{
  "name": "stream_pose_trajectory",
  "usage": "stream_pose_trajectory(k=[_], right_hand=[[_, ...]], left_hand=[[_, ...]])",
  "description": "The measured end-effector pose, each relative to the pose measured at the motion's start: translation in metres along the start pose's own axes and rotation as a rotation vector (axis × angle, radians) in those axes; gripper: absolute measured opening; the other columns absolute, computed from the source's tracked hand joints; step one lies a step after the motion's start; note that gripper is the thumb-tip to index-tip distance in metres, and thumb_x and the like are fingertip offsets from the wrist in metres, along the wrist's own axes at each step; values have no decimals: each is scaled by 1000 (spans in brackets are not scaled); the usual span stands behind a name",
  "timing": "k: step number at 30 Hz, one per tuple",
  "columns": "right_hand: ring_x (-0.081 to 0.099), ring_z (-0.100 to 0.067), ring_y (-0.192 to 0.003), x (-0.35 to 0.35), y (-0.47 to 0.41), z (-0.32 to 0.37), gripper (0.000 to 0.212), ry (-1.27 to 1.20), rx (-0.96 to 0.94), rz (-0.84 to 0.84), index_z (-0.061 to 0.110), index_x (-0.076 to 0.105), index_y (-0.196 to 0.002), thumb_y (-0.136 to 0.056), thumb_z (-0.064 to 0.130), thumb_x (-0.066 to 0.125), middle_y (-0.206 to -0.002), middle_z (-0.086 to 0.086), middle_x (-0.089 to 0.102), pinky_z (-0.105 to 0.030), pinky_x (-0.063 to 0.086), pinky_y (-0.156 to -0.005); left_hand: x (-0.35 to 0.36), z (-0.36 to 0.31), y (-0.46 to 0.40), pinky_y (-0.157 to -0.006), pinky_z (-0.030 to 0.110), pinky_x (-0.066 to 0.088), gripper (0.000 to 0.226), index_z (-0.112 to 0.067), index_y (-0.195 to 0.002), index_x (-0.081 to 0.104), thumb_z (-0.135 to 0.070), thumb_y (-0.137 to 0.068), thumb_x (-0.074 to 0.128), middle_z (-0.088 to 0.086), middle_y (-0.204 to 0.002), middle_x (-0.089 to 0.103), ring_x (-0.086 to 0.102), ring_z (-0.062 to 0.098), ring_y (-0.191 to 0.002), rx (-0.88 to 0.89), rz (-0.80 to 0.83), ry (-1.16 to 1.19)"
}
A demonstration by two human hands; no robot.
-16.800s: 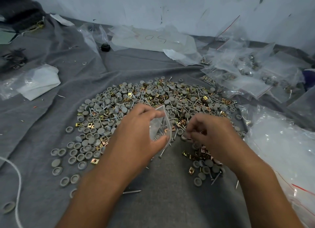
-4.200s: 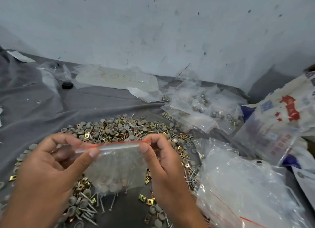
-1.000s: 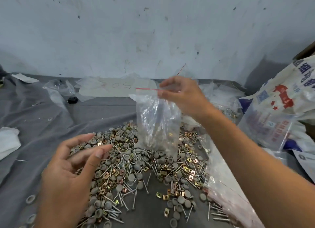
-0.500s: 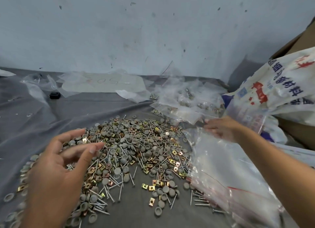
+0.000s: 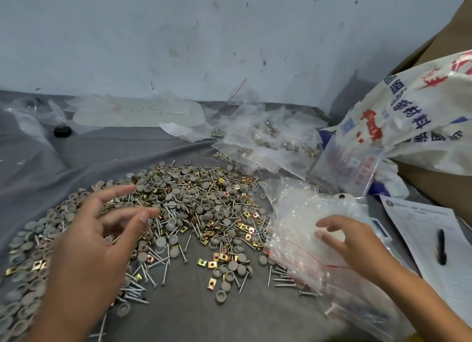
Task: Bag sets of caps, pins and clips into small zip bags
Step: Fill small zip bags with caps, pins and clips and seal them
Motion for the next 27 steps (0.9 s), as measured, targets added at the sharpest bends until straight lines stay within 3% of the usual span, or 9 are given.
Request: stream_pose_trajectory(k=[3, 7, 9, 13, 15, 17, 19, 24, 27], right_hand=[[43, 4, -119, 32, 5, 3, 63, 156, -38, 183, 50, 46, -137, -81, 68, 68, -130, 33, 42, -26, 40, -101], [55, -2, -118, 12, 7, 19, 43, -43, -73, 0, 42, 58, -127, -87, 45, 72, -129, 22, 55, -25, 46, -101], [58, 2, -111, -8, 14, 15, 45, -164, -47, -98, 42, 58, -124, -82, 53, 68, -121, 21, 57, -22, 48, -95], [47, -8, -130, 8, 46, -13, 71, 88, 60, 96, 34, 48, -145, -82, 59, 69, -140, 20, 46, -32, 38, -108], [50, -13, -132, 18, 54, -19, 51, 136, 37, 122, 28, 56, -139, -92, 45, 66, -144, 11, 54, -32, 37, -111], [59, -15, -123, 12, 53, -14, 27, 49, -16, 14, 29, 67, -124, -98, 28, 63, -132, 8, 64, -31, 42, -105], [64, -15, -115, -1, 48, -10, 22, -41, -28, -107, 24, 74, -117, -99, 23, 61, -120, 11, 68, -23, 42, -97], [58, 14, -109, -28, 28, 20, 42, -324, 4, -188, 33, 68, -124, -94, 51, 45, -117, 25, 64, -2, 37, -90], [53, 27, -100, -45, 15, 50, 32, -440, -31, -270, 38, 65, -119, -96, 50, 45, -109, 29, 64, 2, 37, -84]], left_hand=[[3, 2, 2, -47, 46, 58, 37, -50, -122, 50, -60, -89, 62, -23, -98, 74, 74, 16, -71, 7, 2, 5], [4, 6, 1, -53, 44, 61, 36, -48, -123, 50, -61, -91, 61, -23, -98, 74, 73, 5, -78, 22, 2, 33], [4, 10, 0, -59, 42, 62, 43, -47, -125, 50, -65, -87, 61, -21, -100, 75, 73, 5, -84, 21, 5, 61], [2, 18, 1, -71, 56, 59, 46, -44, -128, 50, -62, -88, 63, -16, -104, 75, 74, 12, -87, 18, 5, 83], [1, 16, 2, -73, 53, 59, 46, -45, -128, 49, -63, -88, 64, -16, -104, 75, 74, 11, -88, 18, -2, 79], [1, 11, 3, -73, 49, 59, 46, -46, -128, 49, -63, -88, 64, -18, -103, 75, 74, 9, -88, 17, -3, 69], [2, 6, 4, -73, 47, 59, 46, -46, -127, 49, -64, -87, 62, -19, -103, 75, 73, 8, -88, 15, 5, 60], [6, -2, 6, -65, 38, 59, 44, -49, -124, 49, -67, -86, 60, -22, -100, 74, 73, 5, -87, -16, 33, 56], [14, -7, 7, -62, 34, 56, 38, -49, -123, 49, -56, -88, 61, -27, -94, 73, 71, 2, -81, -38, 86, 22]])
Point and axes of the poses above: each hand's wrist, its own y-axis away from the middle knuckle, its own x-axis out of the palm, z = x × y, the point moved 9 cm from there along -y, towards the middle knuckle
